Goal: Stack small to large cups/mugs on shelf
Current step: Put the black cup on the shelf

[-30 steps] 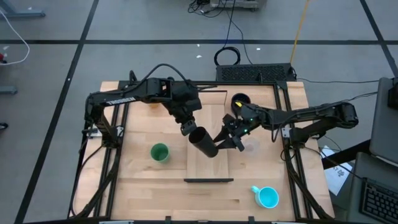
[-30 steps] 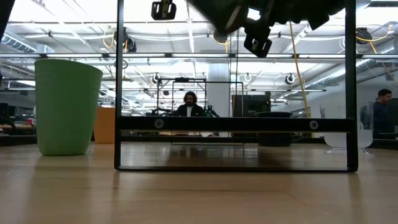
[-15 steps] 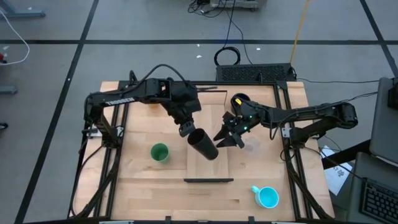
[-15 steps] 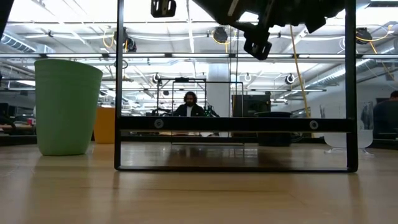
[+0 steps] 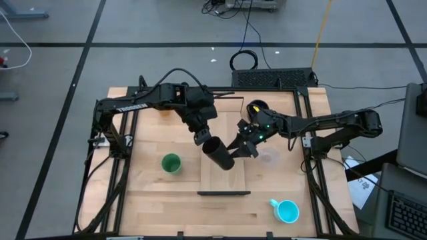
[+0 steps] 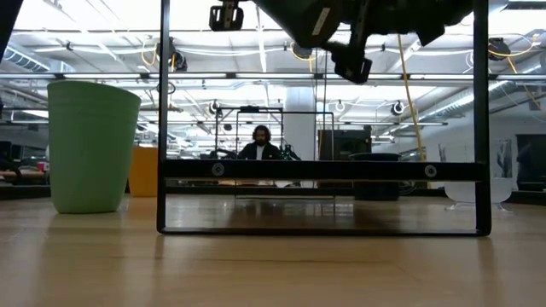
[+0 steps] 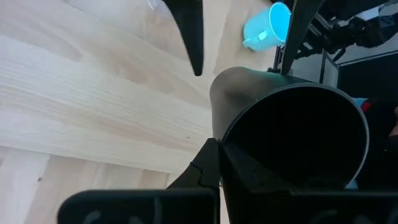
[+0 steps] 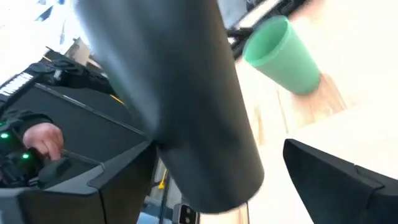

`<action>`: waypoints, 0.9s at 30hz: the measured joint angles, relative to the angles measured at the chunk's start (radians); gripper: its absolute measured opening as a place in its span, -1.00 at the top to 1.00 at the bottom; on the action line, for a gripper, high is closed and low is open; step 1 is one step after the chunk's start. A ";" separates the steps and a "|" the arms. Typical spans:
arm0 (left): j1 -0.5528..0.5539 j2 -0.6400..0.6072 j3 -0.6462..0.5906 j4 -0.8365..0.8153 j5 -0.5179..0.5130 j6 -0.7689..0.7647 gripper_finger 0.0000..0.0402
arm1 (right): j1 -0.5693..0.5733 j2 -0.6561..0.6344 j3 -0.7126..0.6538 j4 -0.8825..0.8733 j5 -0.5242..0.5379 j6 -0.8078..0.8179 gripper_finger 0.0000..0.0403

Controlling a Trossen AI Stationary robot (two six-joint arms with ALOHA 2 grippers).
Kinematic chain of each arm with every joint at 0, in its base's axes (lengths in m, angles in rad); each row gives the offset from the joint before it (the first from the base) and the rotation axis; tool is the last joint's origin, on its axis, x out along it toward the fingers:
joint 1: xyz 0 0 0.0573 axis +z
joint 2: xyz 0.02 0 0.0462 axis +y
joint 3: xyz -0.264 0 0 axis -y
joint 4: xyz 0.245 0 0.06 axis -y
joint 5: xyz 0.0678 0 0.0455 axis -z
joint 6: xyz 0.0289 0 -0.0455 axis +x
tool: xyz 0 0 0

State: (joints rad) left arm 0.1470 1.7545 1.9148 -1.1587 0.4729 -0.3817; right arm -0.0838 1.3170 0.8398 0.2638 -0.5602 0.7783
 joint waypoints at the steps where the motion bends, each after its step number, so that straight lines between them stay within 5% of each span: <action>1: 0.001 0.008 0.000 0.002 0.002 0.003 1.00 | 0.000 0.010 -0.001 0.003 -0.011 -0.004 -0.74; 27: 0.111 0.053 0.000 0.076 0.217 -0.021 1.00 | 0.066 0.031 -0.001 0.129 0.036 -0.137 -0.76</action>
State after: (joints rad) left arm 0.2577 1.8072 1.9148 -1.0824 0.6901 -0.4030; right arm -0.0180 1.3479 0.8391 0.3927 -0.5240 0.6415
